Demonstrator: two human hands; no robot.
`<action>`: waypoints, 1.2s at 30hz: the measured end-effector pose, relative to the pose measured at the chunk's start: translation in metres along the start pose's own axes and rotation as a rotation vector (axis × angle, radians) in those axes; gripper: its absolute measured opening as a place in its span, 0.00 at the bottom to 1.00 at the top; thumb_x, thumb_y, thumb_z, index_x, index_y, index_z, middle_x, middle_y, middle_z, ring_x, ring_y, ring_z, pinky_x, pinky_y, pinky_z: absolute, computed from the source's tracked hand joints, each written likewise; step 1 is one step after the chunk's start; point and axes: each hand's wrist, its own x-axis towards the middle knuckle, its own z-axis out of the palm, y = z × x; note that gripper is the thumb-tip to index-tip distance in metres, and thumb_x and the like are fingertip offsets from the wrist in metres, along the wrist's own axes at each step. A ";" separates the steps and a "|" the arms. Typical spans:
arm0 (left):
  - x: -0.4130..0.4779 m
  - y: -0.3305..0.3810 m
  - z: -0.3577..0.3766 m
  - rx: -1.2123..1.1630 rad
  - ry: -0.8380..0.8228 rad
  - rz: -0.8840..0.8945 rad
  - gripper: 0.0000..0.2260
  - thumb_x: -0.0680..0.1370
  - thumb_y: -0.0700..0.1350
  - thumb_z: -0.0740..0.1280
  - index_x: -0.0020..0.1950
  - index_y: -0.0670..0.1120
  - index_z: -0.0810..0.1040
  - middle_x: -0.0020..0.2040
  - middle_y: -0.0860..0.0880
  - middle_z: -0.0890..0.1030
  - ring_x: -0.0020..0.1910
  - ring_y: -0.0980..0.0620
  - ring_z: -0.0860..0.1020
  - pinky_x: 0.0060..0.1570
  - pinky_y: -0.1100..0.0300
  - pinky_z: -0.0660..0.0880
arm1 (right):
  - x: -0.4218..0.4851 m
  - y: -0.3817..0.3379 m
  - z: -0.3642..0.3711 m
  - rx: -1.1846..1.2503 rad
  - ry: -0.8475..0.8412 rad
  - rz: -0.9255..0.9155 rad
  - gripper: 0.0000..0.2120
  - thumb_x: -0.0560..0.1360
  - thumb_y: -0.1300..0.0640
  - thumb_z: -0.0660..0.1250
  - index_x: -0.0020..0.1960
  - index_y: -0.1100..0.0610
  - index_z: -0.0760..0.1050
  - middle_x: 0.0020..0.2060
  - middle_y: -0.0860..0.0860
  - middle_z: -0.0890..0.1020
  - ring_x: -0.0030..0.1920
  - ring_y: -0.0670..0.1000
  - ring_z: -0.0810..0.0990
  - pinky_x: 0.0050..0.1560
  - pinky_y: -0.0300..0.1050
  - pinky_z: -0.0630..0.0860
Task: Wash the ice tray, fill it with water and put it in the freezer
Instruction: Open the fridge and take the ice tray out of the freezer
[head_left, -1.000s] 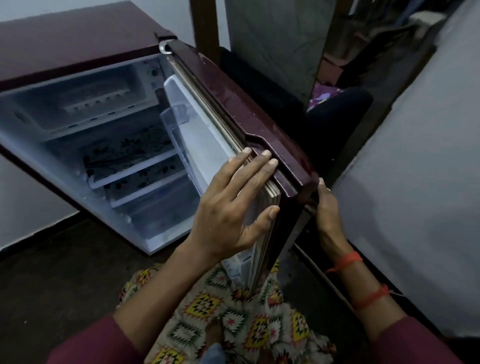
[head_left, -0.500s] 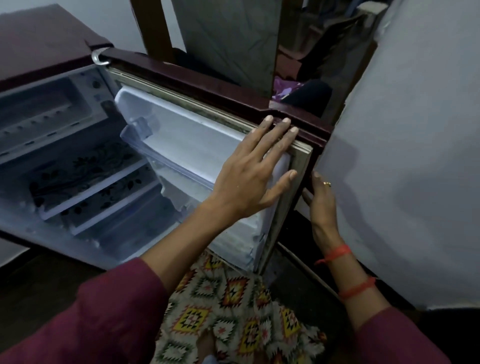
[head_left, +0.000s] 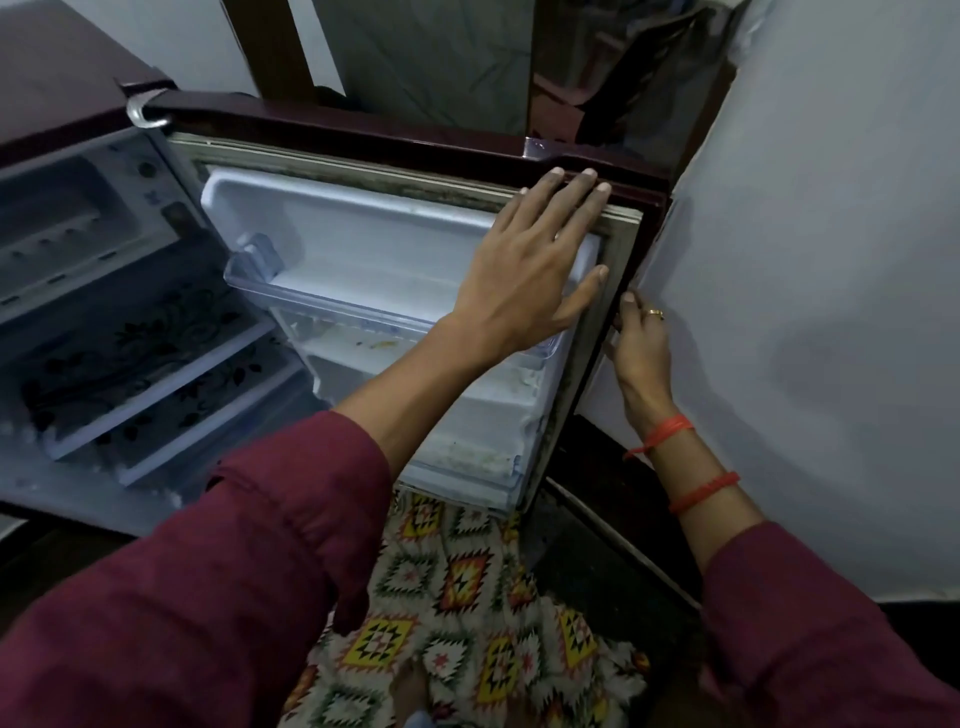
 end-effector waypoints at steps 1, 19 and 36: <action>0.003 -0.001 0.002 0.003 -0.008 -0.002 0.30 0.81 0.59 0.56 0.79 0.43 0.64 0.79 0.45 0.66 0.79 0.43 0.62 0.75 0.47 0.62 | -0.005 -0.008 0.001 -0.008 0.009 -0.004 0.26 0.71 0.33 0.58 0.65 0.42 0.74 0.64 0.46 0.80 0.66 0.47 0.77 0.70 0.58 0.72; 0.053 -0.012 0.028 0.063 -0.195 -0.049 0.35 0.79 0.58 0.59 0.82 0.44 0.56 0.82 0.45 0.56 0.81 0.43 0.53 0.78 0.48 0.55 | 0.012 -0.010 0.014 -0.031 -0.033 -0.068 0.13 0.75 0.38 0.60 0.58 0.36 0.72 0.57 0.41 0.79 0.60 0.44 0.78 0.66 0.57 0.76; -0.107 -0.037 0.026 -0.186 -0.144 -0.377 0.31 0.80 0.55 0.62 0.81 0.45 0.60 0.81 0.43 0.59 0.80 0.43 0.57 0.77 0.44 0.58 | -0.033 0.010 0.044 0.048 -0.005 -0.183 0.13 0.75 0.40 0.63 0.58 0.39 0.73 0.58 0.53 0.79 0.55 0.51 0.82 0.57 0.61 0.80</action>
